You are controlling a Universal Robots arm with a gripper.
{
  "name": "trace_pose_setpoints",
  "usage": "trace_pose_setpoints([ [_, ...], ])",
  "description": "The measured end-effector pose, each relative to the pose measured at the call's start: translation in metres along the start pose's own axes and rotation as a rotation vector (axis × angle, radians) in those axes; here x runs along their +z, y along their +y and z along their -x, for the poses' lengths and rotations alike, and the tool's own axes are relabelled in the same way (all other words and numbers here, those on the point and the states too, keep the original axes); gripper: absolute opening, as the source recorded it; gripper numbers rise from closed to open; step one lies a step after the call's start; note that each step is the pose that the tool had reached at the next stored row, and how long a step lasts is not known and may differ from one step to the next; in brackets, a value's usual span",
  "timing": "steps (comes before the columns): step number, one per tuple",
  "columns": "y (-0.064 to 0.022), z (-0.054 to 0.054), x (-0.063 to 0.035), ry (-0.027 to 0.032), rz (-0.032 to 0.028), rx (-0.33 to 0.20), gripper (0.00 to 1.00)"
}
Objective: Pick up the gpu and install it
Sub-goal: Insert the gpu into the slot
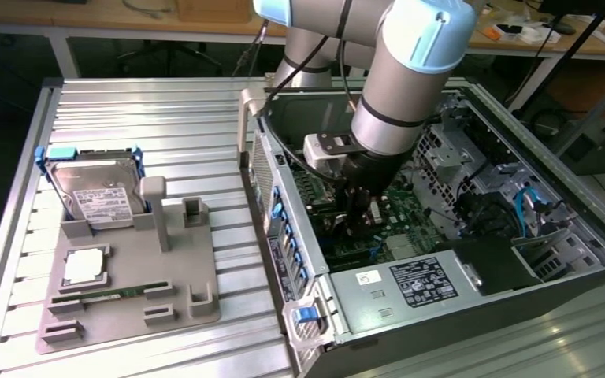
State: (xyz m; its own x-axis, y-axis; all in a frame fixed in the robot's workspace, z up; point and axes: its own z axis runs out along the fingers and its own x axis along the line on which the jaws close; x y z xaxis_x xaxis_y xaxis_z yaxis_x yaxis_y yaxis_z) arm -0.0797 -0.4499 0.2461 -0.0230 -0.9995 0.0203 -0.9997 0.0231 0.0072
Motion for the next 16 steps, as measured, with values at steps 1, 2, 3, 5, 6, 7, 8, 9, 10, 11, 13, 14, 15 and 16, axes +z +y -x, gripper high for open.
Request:
trace_pose_setpoints([
  [1, 0.0, 0.0, -0.0045, -0.0001, -0.0002, 0.0, 0.46],
  [2, 0.0001, 0.0, -0.0092, 0.0003, 0.0, 0.0, 0.52],
  [3, 0.0001, 0.0, -0.014, 0.0006, -0.0001, 0.0, 0.58],
  [5, 0.0002, 0.0, -0.0232, 0.0017, -0.0001, 0.0, 0.65],
  [6, 0.0002, 0.0, -0.0275, 0.0022, -0.0001, 0.0, 0.65],
  [7, 0.0005, -0.001, -0.0326, 0.0028, 0.0, 0.0, 0.65],
  [8, 0.001, 0.0, -0.0373, 0.0031, -0.0002, 0.0, 0.65],
  [9, 0.0011, 0.0, -0.0404, 0.0041, -0.0002, 0.0, 0.63],
  [10, 0.0011, 0.0, -0.0406, 0.0045, -0.0003, 0.0, 0.56],
  [11, 0.0011, 0.0, -0.0406, 0.0045, -0.0002, 0.0, 0.5],
  [13, 0.0011, 0.0, -0.0406, 0.0045, -0.0003, 0.0, 0.44],
  [14, 0.0011, 0.0, -0.0406, 0.0045, -0.0003, 0.0, 0.44],
  [15, 0.0011, 0.0, -0.0406, 0.0046, -0.0002, 0.0, 0.38],
  [16, 0.0011, 0.0, -0.0406, 0.0046, -0.0003, 0.0, 0.32],
])
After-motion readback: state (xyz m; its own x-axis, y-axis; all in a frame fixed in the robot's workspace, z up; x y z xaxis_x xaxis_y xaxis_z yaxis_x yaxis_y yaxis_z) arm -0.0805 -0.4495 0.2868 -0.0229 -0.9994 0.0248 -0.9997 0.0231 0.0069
